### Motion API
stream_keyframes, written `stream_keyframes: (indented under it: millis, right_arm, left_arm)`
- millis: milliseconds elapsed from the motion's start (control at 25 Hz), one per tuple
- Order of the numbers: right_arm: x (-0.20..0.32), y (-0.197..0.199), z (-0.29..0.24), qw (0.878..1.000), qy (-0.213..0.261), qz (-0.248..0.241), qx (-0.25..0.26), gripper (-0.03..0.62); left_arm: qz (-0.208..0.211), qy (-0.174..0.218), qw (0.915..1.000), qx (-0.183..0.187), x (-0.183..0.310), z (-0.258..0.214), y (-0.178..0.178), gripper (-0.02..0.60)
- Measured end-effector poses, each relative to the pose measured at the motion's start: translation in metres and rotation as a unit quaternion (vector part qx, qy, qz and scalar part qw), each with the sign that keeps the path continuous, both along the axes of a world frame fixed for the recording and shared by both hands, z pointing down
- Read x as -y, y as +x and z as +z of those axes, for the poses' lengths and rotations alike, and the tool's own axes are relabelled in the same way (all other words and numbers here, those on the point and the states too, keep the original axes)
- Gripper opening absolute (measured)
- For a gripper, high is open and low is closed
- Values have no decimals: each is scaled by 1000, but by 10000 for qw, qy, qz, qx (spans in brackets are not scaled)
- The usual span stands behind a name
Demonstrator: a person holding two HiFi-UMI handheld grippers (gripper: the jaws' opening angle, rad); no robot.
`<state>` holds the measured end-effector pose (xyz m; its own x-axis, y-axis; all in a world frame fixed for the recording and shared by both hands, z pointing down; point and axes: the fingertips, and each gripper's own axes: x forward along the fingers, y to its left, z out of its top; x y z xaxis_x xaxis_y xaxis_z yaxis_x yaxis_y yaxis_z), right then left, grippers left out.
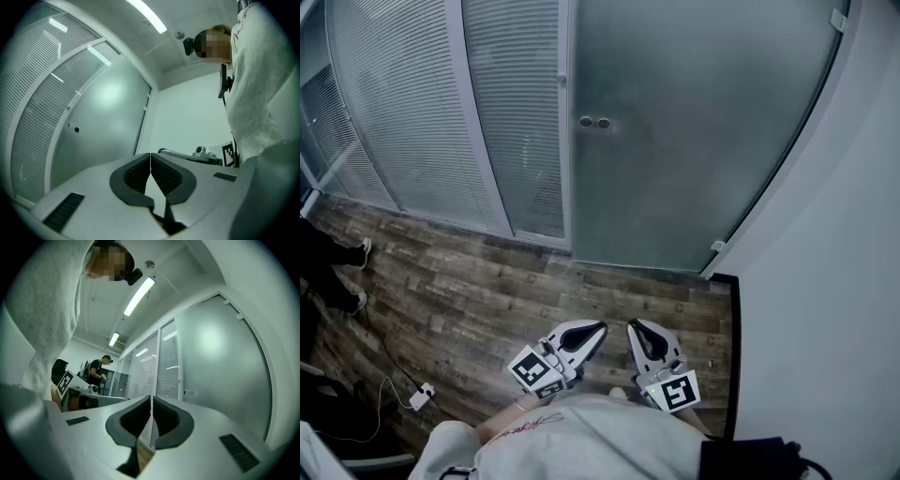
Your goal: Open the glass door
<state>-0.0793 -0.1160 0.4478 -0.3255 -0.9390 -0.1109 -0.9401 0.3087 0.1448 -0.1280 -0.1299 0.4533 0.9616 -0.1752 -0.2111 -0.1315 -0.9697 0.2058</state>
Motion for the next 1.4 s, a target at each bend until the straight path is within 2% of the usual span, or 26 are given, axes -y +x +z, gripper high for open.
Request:
stream_keyframes:
  millis: [400, 560, 680, 760, 960, 1200, 1400]
  right_arm:
    - [-1, -36, 3, 9998, 12, 201, 62, 29]
    - [0, -46, -2, 9994, 204, 240, 129, 29]
    - [-3, -54, -5, 9991, 322, 272, -35, 31]
    - [-4, -53, -4, 9989, 309, 348, -80, 31]
    - [3, -48, -3, 9985, 206, 474, 172, 31]
    - [25, -40, 8, 9993, 70, 322, 195, 31]
    - [67, -26, 15, 9994, -7, 156, 311, 31]
  left_arm:
    - [226, 59, 9997, 107, 1, 2, -35, 18]
    - [293, 75, 9994, 139, 5, 3, -42, 18]
    - [398, 105, 9991, 141, 2, 4, -45, 18]
    - [449, 161, 9988, 144, 1, 4, -47, 18]
    - [393, 162, 9991, 81, 10, 1, -53, 18]
    - [258, 13, 9995, 153, 32, 11, -44, 18]
    - [137, -29, 9996, 239, 68, 19, -31, 18]
